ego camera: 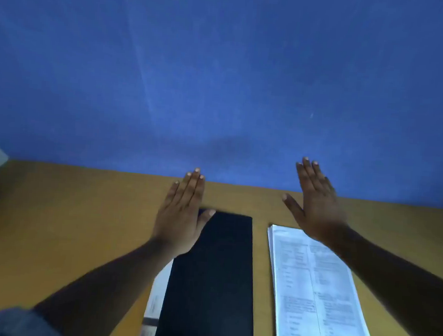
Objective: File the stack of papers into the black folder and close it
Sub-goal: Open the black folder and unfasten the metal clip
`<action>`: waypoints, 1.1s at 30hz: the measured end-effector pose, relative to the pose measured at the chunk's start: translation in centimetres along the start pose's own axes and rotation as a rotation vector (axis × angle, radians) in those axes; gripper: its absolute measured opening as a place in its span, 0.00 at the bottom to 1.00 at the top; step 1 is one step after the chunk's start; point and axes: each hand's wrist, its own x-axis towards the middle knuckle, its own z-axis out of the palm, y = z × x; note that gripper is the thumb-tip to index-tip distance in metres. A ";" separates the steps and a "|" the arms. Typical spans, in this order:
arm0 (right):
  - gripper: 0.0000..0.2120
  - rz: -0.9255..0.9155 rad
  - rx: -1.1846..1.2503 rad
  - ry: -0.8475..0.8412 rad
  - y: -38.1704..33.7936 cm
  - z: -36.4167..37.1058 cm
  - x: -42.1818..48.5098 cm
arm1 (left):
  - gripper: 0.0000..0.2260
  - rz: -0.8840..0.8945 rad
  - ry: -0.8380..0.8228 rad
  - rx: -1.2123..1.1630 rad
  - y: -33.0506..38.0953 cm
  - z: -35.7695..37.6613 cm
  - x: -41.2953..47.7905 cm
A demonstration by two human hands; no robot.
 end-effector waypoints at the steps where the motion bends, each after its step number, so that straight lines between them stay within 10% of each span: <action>1: 0.39 0.019 0.005 -0.042 0.2 1.2 -1.1 | 0.33 -0.016 -0.062 -0.013 0.4 1.2 -1.2; 16: 0.38 0.231 -0.022 -0.449 2.6 13.8 -18.9 | 0.34 0.056 -0.503 0.033 3.1 11.9 -15.6; 28: 0.38 0.327 0.018 -0.449 1.7 14.4 -18.7 | 0.27 -0.052 -0.359 -0.124 3.3 10.8 -18.3; 33: 0.37 0.357 0.055 -0.485 1.8 14.1 -18.1 | 0.41 -0.189 -0.402 -0.082 1.7 8.6 -23.1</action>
